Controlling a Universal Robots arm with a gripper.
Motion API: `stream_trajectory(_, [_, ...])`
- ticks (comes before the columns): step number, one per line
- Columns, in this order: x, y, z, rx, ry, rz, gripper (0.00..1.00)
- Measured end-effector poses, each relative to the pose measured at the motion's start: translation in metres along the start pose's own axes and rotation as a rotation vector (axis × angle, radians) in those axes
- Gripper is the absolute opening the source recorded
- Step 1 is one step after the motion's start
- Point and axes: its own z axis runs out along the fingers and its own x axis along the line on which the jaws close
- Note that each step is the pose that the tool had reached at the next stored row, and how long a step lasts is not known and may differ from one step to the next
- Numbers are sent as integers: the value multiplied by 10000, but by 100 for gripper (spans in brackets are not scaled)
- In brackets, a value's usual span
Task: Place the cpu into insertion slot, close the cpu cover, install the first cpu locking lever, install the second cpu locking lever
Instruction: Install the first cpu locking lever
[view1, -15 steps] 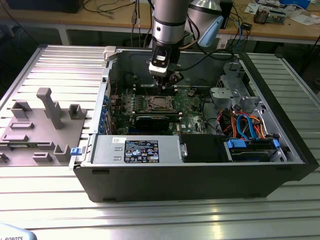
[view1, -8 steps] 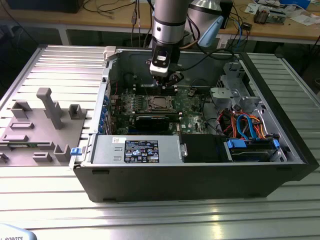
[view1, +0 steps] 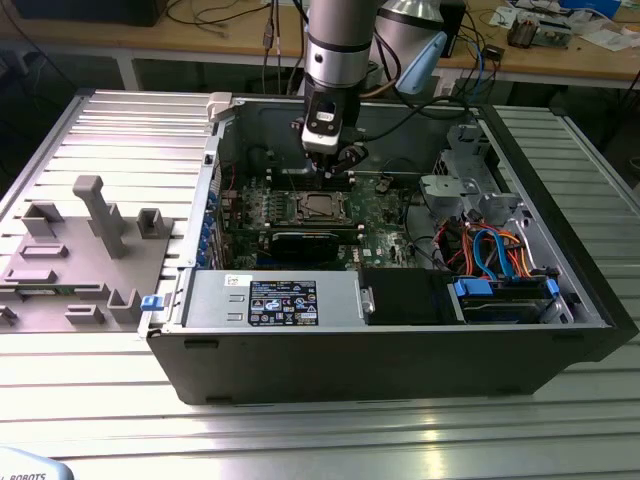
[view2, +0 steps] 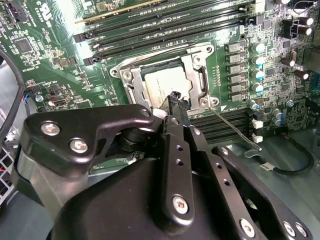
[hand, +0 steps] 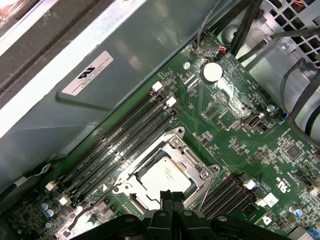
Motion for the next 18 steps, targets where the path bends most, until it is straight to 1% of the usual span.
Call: stream_trajectory(18, [0, 0, 0, 1, -11, -697, 11])
